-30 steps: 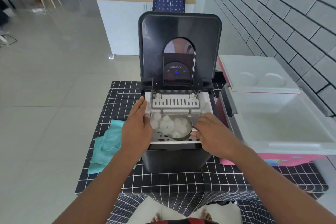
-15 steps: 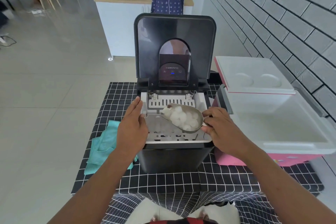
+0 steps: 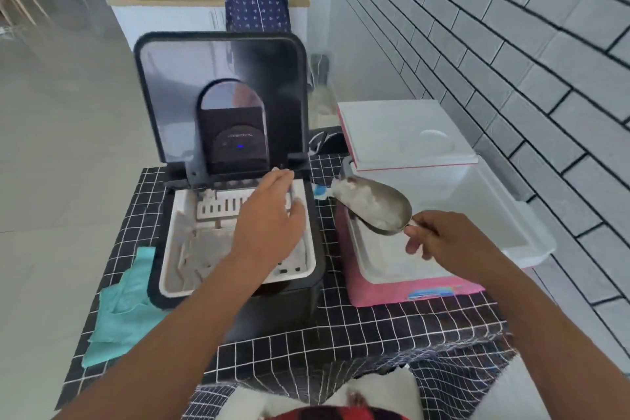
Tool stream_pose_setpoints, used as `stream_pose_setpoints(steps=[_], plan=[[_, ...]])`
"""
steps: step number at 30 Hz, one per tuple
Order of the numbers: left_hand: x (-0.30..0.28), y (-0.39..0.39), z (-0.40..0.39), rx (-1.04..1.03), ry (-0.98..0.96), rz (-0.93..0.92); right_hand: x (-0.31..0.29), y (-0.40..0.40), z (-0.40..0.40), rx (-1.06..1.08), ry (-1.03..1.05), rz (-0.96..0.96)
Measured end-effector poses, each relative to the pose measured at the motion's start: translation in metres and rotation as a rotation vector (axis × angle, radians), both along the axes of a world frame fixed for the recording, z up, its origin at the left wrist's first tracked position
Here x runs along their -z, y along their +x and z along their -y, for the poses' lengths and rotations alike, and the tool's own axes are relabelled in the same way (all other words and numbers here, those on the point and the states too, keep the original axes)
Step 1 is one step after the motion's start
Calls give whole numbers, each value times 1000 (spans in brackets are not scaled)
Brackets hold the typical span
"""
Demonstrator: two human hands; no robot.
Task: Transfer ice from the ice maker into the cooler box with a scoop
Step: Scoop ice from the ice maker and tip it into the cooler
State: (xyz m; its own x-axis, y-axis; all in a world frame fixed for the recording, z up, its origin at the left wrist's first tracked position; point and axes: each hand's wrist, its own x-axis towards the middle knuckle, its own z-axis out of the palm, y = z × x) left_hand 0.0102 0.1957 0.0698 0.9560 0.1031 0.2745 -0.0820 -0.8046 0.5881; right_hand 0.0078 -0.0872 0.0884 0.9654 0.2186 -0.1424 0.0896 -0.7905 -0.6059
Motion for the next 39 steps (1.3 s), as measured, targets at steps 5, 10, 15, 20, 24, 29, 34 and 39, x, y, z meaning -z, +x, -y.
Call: stream_pose_setpoints(steps=[5, 10, 15, 20, 24, 29, 34, 39], plan=[[6, 23, 91, 126, -86, -31, 3, 11, 80, 140, -91, -52], [34, 43, 156, 121, 294, -165, 13, 34, 137, 202, -160, -119], [58, 44, 168, 8, 109, -313, 32, 56, 165, 158, -265, -205], [69, 46, 168, -6, 63, -220, 47, 77, 173, 73, -575, -93], [67, 47, 166, -44, -122, -189, 61, 77, 167, 47, -640, -59], [71, 48, 168, -42, -63, -170, 65, 75, 166, 67, -655, -11], [73, 44, 168, -73, 10, -152, 51, 67, 158, 121, -551, 12], [47, 35, 164, -21, 27, -103, 10, 60, 135, 88, -317, 63]])
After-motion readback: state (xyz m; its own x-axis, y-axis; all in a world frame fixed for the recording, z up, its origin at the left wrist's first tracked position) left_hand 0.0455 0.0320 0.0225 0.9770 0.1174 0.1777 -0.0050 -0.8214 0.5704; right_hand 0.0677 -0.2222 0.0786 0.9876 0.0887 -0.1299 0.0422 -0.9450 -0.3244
